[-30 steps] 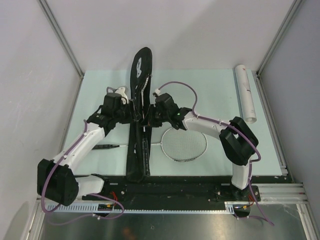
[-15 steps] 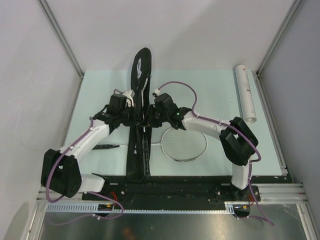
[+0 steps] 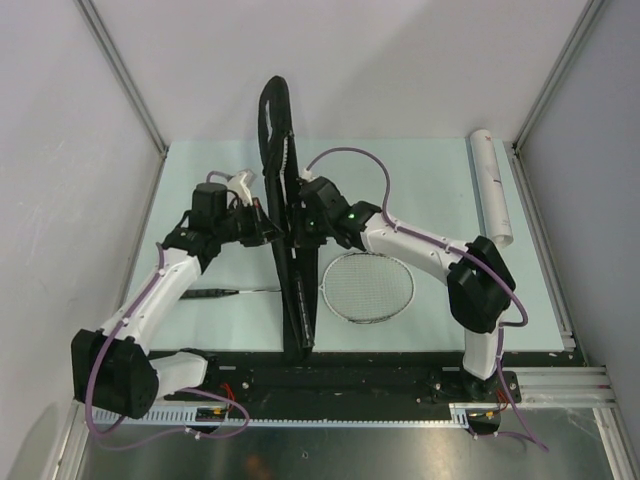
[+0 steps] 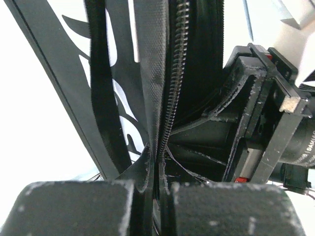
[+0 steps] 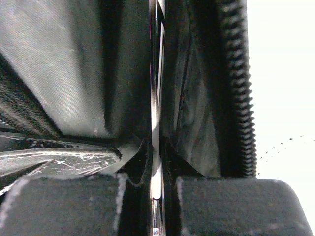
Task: Pack up the badminton gear
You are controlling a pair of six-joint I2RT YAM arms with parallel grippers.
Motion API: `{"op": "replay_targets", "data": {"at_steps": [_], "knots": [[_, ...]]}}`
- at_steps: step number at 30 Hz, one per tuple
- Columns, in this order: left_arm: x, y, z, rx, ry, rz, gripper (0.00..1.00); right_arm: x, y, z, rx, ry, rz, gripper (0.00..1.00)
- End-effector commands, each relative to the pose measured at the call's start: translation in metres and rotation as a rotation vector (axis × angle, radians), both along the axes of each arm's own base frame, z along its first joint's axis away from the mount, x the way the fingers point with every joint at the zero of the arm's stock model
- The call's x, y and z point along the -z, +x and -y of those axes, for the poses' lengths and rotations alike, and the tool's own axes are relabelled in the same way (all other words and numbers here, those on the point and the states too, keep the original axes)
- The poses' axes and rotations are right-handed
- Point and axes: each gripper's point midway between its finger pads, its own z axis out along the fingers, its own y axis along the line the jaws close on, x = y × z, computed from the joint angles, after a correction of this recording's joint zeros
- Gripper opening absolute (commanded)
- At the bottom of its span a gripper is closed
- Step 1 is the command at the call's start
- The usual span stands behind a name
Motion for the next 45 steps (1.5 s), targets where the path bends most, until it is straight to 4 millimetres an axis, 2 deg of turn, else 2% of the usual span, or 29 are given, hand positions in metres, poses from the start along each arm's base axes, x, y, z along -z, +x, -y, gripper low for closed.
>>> {"op": "replay_targets", "data": {"at_steps": [1, 3, 8, 9, 10, 12, 16, 17, 18, 21, 22, 23, 24, 25, 26, 28, 29, 30, 31, 33, 34, 37, 38, 39, 40, 41, 42, 43, 45], "knots": [[-0.006, -0.029, 0.019, 0.123, -0.109, -0.071, 0.00, -0.035, 0.041, -0.002, 0.183, -0.012, 0.179, 0.00], [-0.004, -0.028, 0.022, 0.128, -0.129, -0.083, 0.00, -0.033, 0.043, -0.006, 0.283, -0.025, 0.193, 0.00], [-0.005, -0.032, 0.023, 0.132, -0.158, -0.083, 0.00, 0.008, 0.055, -0.008, 0.410, -0.145, 0.274, 0.00], [-0.004, -0.032, 0.022, 0.125, -0.158, -0.084, 0.00, 0.011, 0.055, -0.014, 0.407, -0.133, 0.284, 0.00], [-0.001, -0.031, 0.018, 0.107, -0.156, -0.089, 0.00, 0.026, 0.056, -0.016, 0.411, -0.149, 0.272, 0.00], [0.000, -0.030, 0.013, 0.085, -0.159, -0.086, 0.00, 0.036, 0.055, -0.021, 0.408, -0.146, 0.264, 0.00], [0.001, -0.032, 0.009, 0.071, -0.186, -0.086, 0.00, 0.026, 0.047, -0.022, 0.374, -0.119, 0.272, 0.00], [-0.002, -0.032, 0.008, 0.063, -0.185, -0.075, 0.00, 0.010, 0.045, -0.025, 0.350, -0.082, 0.272, 0.00], [-0.003, -0.030, 0.006, 0.052, -0.185, -0.070, 0.00, 0.006, 0.043, -0.028, 0.306, -0.065, 0.262, 0.00], [-0.011, -0.027, 0.004, 0.044, -0.191, -0.047, 0.00, -0.003, 0.030, -0.042, 0.103, 0.028, 0.173, 0.18], [-0.014, -0.026, 0.003, 0.040, -0.193, -0.040, 0.01, -0.006, 0.016, -0.048, -0.015, 0.079, 0.107, 0.28], [-0.015, -0.025, 0.002, 0.038, -0.195, -0.038, 0.00, -0.005, 0.009, -0.046, -0.075, 0.066, 0.094, 0.33], [-0.015, -0.023, 0.001, 0.032, -0.194, -0.037, 0.00, -0.009, 0.005, -0.041, -0.099, 0.061, 0.086, 0.38], [-0.017, -0.022, 0.000, 0.029, -0.194, -0.031, 0.00, -0.013, 0.002, -0.036, -0.125, 0.061, 0.090, 0.48], [-0.017, -0.021, -0.001, 0.023, -0.194, -0.029, 0.00, -0.011, -0.004, -0.028, -0.142, 0.050, 0.086, 0.52], [-0.019, -0.018, -0.005, 0.004, -0.191, -0.019, 0.00, -0.036, -0.013, -0.015, -0.189, 0.081, 0.120, 0.61], [-0.020, -0.017, -0.006, -0.003, -0.191, -0.016, 0.00, -0.032, -0.013, -0.002, -0.185, 0.070, 0.102, 0.61], [-0.019, -0.013, -0.009, -0.024, -0.183, -0.010, 0.00, -0.037, -0.014, 0.004, -0.192, 0.075, 0.106, 0.62], [-0.022, -0.012, -0.011, -0.035, -0.179, 0.001, 0.00, -0.059, -0.021, 0.009, -0.219, 0.114, 0.123, 0.63], [-0.024, -0.007, -0.015, -0.058, -0.169, 0.013, 0.00, -0.065, -0.025, 0.025, -0.213, 0.109, 0.125, 0.64], [-0.026, -0.003, -0.017, -0.076, -0.160, 0.024, 0.01, -0.080, -0.026, 0.033, -0.189, 0.122, 0.154, 0.68], [-0.029, 0.005, -0.023, -0.119, -0.145, 0.039, 0.00, -0.079, -0.020, 0.055, -0.084, 0.112, 0.134, 0.71], [-0.031, 0.007, -0.024, -0.130, -0.146, 0.040, 0.00, -0.088, -0.020, 0.064, -0.046, 0.117, 0.156, 0.72], [-0.033, 0.009, -0.026, -0.144, -0.145, 0.045, 0.00, -0.086, -0.017, 0.070, -0.001, 0.105, 0.163, 0.73], [-0.036, 0.014, -0.032, -0.181, -0.132, 0.060, 0.00, -0.075, -0.008, 0.085, 0.108, 0.074, 0.154, 0.74], [-0.039, 0.017, -0.034, -0.202, -0.136, 0.064, 0.00, -0.075, -0.006, 0.096, 0.171, 0.077, 0.150, 0.75], [-0.042, 0.020, -0.038, -0.227, -0.131, 0.074, 0.00, -0.071, 0.005, 0.113, 0.264, 0.064, 0.151, 0.75], [-0.050, 0.024, -0.041, -0.247, -0.127, 0.096, 0.00, -0.050, 0.003, 0.124, 0.348, 0.066, 0.072, 0.75], [-0.060, 0.033, -0.050, -0.300, -0.114, 0.129, 0.00, -0.036, 0.008, 0.148, 0.476, 0.069, 0.015, 0.75]]}}
